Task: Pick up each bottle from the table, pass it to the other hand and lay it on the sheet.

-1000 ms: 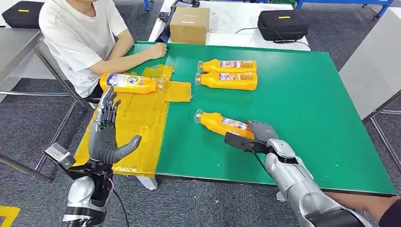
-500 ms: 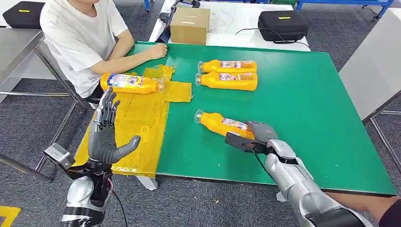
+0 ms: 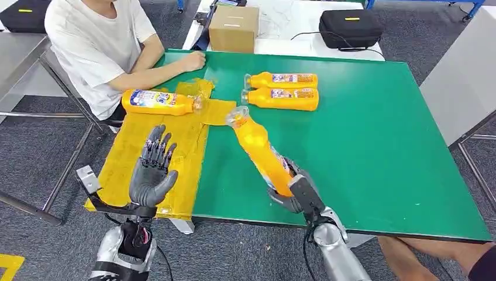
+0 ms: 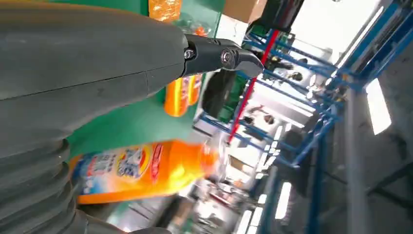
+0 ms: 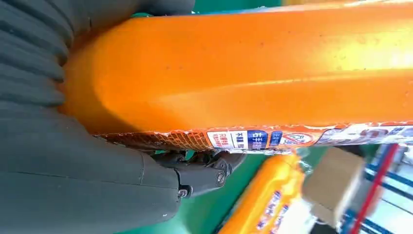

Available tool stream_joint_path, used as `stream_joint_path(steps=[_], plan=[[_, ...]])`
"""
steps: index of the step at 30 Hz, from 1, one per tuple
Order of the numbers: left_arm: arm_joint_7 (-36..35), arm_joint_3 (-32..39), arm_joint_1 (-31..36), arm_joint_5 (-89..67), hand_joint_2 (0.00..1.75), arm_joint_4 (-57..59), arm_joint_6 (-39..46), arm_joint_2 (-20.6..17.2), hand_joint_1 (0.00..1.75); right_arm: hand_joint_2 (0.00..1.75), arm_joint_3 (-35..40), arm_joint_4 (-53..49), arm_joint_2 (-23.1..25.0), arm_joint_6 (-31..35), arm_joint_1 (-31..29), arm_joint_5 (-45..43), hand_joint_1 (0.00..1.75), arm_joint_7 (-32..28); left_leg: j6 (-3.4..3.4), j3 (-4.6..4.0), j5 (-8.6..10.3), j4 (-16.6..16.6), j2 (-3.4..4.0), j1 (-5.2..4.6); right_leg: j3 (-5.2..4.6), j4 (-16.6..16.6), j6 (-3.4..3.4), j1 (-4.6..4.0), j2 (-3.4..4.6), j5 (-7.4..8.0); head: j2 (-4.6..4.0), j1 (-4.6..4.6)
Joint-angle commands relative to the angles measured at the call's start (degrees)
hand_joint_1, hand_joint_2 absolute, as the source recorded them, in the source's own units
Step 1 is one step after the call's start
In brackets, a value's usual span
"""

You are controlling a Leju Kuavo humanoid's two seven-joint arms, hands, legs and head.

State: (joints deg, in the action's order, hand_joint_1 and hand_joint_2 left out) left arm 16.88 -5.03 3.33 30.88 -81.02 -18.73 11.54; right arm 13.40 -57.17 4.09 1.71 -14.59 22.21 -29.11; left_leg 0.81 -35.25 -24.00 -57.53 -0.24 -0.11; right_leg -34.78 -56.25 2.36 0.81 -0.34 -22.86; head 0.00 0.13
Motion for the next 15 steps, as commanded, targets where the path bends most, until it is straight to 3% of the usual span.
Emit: stream_joint_path(steps=[1,5,10,15], plan=[[-0.7,-1.3,1.6,0.1,1.75,2.4,-1.6,-2.1,0.0,1.75,-2.8,-2.6,0.1,-1.6,1.6,-2.1,1.75,-0.7,-0.05,0.11,-0.05,0.0,-0.07,0.0,0.13,0.0,-0.07,-0.01,-0.08,-0.08,0.0,0.0],[1.6,-5.4,2.6,-4.5,1.75,1.7,-4.8,-3.9,0.0,1.75,-1.3,-3.5,-0.1,-7.0,2.2,-3.9,1.75,-5.7,-0.09,0.19,-0.13,0.0,-0.05,0.05,0.21,0.0,-0.12,-0.06,-0.04,-0.14,0.0,0.0],[1.8,-7.8,4.8,-9.2,1.75,4.4,-2.8,-4.2,0.0,1.75,3.1,-5.2,-0.7,-8.5,2.2,-0.1,1.75,-7.4,-0.1,0.13,-0.13,0.0,-0.02,0.06,0.13,0.0,-0.13,-0.07,-0.02,-0.14,0.0,-0.02],[3.7,-11.3,7.5,-17.2,1.75,9.6,1.1,-2.2,0.0,1.75,7.8,-9.0,3.0,-6.5,2.1,1.8,1.75,-9.9,-0.1,0.15,-0.16,-0.1,0.06,0.07,0.13,-0.1,-0.14,-0.09,0.07,-0.14,0.0,0.0]])
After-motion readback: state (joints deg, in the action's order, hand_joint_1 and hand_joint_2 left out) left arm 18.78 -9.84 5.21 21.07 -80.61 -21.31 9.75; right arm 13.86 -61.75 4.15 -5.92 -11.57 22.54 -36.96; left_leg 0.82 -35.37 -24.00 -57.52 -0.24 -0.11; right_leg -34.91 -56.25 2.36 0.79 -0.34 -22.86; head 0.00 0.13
